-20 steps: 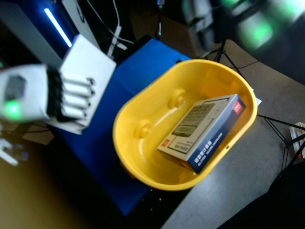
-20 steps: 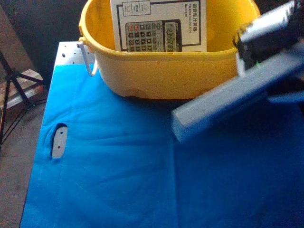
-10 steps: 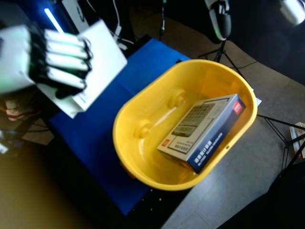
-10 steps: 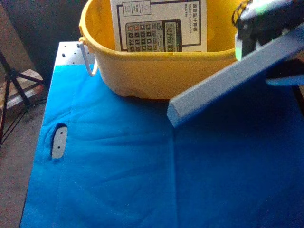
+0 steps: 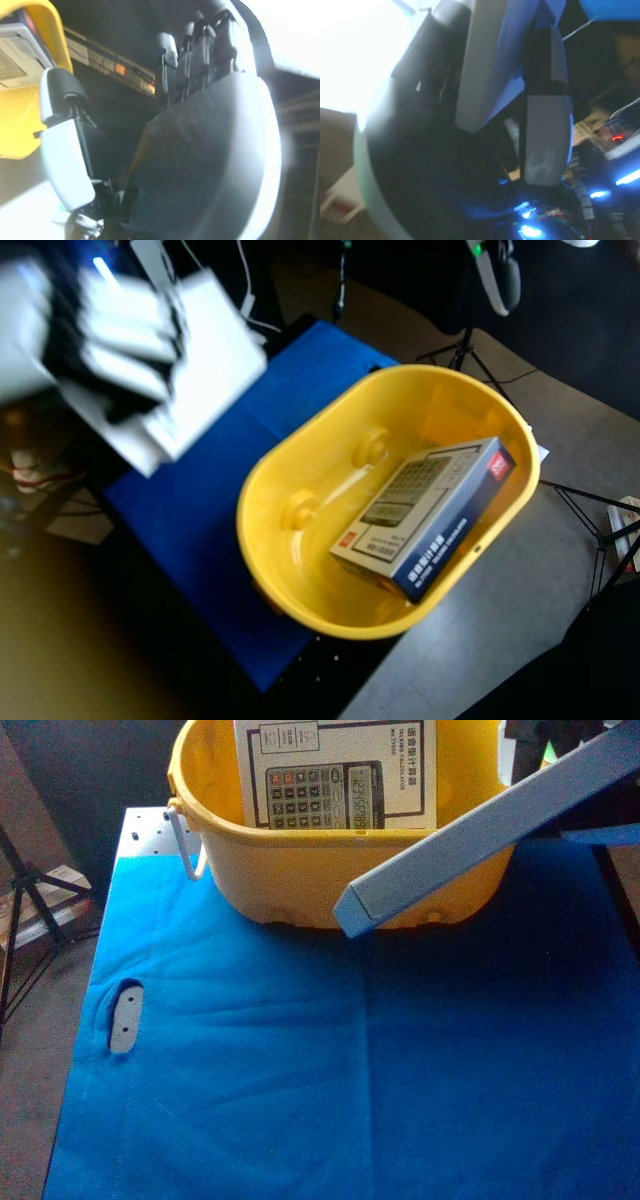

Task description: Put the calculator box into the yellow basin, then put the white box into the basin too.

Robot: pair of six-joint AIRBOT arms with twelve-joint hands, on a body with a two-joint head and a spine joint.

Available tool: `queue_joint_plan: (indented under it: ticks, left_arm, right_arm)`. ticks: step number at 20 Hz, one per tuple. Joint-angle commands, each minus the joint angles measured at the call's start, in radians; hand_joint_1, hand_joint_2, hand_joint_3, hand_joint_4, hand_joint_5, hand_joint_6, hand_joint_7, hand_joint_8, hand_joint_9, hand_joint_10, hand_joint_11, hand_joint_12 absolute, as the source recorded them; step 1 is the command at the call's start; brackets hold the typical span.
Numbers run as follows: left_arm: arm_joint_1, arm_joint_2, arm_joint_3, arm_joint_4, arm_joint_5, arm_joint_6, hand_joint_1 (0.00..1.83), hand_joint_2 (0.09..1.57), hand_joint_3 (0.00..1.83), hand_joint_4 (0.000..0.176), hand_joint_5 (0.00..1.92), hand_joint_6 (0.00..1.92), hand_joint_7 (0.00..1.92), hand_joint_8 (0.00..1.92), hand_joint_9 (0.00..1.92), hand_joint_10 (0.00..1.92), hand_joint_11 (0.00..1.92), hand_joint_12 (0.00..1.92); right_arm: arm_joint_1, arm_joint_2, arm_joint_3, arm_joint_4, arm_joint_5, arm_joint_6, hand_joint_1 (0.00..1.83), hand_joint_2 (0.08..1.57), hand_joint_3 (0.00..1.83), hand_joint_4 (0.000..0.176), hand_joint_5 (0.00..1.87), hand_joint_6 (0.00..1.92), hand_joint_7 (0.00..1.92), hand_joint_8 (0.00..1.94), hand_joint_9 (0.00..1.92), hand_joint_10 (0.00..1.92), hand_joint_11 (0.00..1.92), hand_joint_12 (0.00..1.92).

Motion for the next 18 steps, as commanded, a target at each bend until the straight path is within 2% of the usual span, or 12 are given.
queue_joint_plan:
  ticks: [1, 3, 4, 5, 6, 7, 10, 12, 14, 16, 17, 18]
  left_arm:
    - [-0.009, 0.010, 0.002, 0.035, -0.081, 0.005, 0.79, 0.98, 0.00, 0.009, 0.25, 0.00, 0.19, 0.01, 0.20, 0.03, 0.00, 1.21]
    - [-0.008, 0.009, -0.002, 0.045, -0.082, 0.003, 0.78, 1.01, 0.00, 0.025, 0.21, 0.00, 0.04, 0.00, 0.10, 0.00, 0.00, 0.94]
    - [-0.009, 0.009, -0.006, 0.047, -0.084, 0.000, 0.76, 1.01, 0.00, 0.032, 0.22, 0.00, 0.05, 0.00, 0.10, 0.00, 0.00, 0.96]
    - [-0.009, 0.009, -0.008, 0.051, -0.085, -0.008, 0.76, 1.02, 0.01, 0.024, 0.23, 0.01, 0.05, 0.00, 0.11, 0.01, 0.00, 0.97]
    - [-0.009, 0.008, -0.008, 0.054, -0.085, -0.015, 0.80, 1.00, 0.00, 0.038, 0.27, 0.01, 0.07, 0.00, 0.12, 0.01, 0.00, 0.98]
    - [-0.009, 0.005, -0.008, 0.057, -0.085, -0.024, 0.78, 1.00, 0.00, 0.034, 0.28, 0.01, 0.08, 0.00, 0.11, 0.00, 0.00, 0.92]
    - [-0.009, 0.000, -0.007, 0.061, -0.085, -0.044, 0.79, 0.99, 0.00, 0.034, 0.31, 0.01, 0.10, 0.00, 0.12, 0.00, 0.00, 1.13]
    - [-0.009, 0.000, -0.006, 0.067, -0.083, -0.062, 0.81, 0.99, 0.00, 0.011, 0.30, 0.01, 0.11, 0.00, 0.11, 0.00, 0.00, 1.16]
    - [-0.009, 0.000, -0.006, 0.072, -0.079, -0.078, 0.77, 1.00, 0.00, 0.024, 0.29, 0.00, 0.07, 0.00, 0.08, 0.00, 0.00, 1.06]
    - [-0.009, 0.000, -0.007, 0.084, -0.075, -0.106, 0.76, 1.01, 0.00, 0.017, 0.28, 0.00, 0.06, 0.00, 0.08, 0.00, 0.00, 1.01]
    - [-0.010, 0.000, -0.009, 0.088, -0.074, -0.113, 0.77, 1.02, 0.00, 0.006, 0.27, 0.00, 0.07, 0.00, 0.10, 0.01, 0.00, 1.03]
    - [-0.011, 0.000, -0.012, 0.091, -0.075, -0.117, 0.78, 0.99, 0.00, 0.015, 0.30, 0.01, 0.09, 0.01, 0.12, 0.01, 0.00, 1.07]
  right_arm:
    - [0.018, 0.004, 0.020, 0.069, 0.056, -0.011, 1.34, 1.27, 0.01, 0.000, 0.65, 1.23, 0.65, 1.61, 0.70, 1.73, 1.05, 1.92]
    - [0.026, -0.006, 0.063, 0.069, 0.052, -0.011, 1.34, 1.27, 0.01, 0.000, 0.65, 1.23, 0.65, 1.61, 0.70, 1.73, 1.05, 1.92]
    - [0.037, -0.013, 0.078, 0.069, 0.042, -0.021, 1.34, 1.27, 0.01, 0.000, 0.65, 1.23, 0.65, 1.61, 0.70, 1.73, 1.05, 1.92]
    - [0.055, -0.023, 0.092, 0.069, 0.022, -0.047, 1.34, 1.27, 0.01, 0.000, 0.65, 1.23, 0.65, 1.61, 0.70, 1.73, 1.05, 1.92]
    - [0.063, -0.029, 0.102, 0.068, 0.011, -0.054, 1.34, 1.27, 0.01, 0.000, 0.65, 1.23, 0.65, 1.61, 0.70, 1.73, 1.05, 1.92]
    - [0.075, -0.040, 0.120, 0.068, 0.003, -0.054, 1.34, 1.27, 0.01, 0.000, 0.65, 1.23, 0.65, 1.61, 0.70, 1.73, 1.05, 1.92]
    - [0.105, -0.059, 0.152, 0.064, -0.012, -0.059, 1.34, 1.27, 0.01, 0.000, 0.65, 1.23, 0.65, 1.61, 0.70, 1.73, 1.05, 1.92]
    - [0.134, -0.077, 0.176, 0.052, -0.022, -0.061, 1.34, 1.27, 0.01, 0.000, 0.65, 1.23, 0.65, 1.61, 0.70, 1.73, 1.05, 1.92]
    - [0.159, -0.092, 0.196, 0.042, -0.029, -0.062, 1.34, 1.27, 0.01, 0.000, 0.65, 1.23, 0.65, 1.61, 0.70, 1.73, 1.05, 1.92]
    - [0.186, -0.107, 0.220, 0.034, -0.038, -0.062, 1.34, 1.27, 0.01, 0.000, 0.65, 1.23, 0.65, 1.61, 0.70, 1.73, 1.05, 1.92]
    - [0.203, -0.120, 0.240, 0.027, -0.048, -0.062, 1.34, 1.27, 0.01, 0.000, 0.65, 1.23, 0.65, 1.61, 0.70, 1.73, 1.05, 1.92]
    - [0.208, -0.136, 0.257, 0.026, -0.053, -0.062, 1.34, 1.27, 0.01, 0.000, 0.65, 1.23, 0.65, 1.61, 0.70, 1.73, 1.05, 1.92]
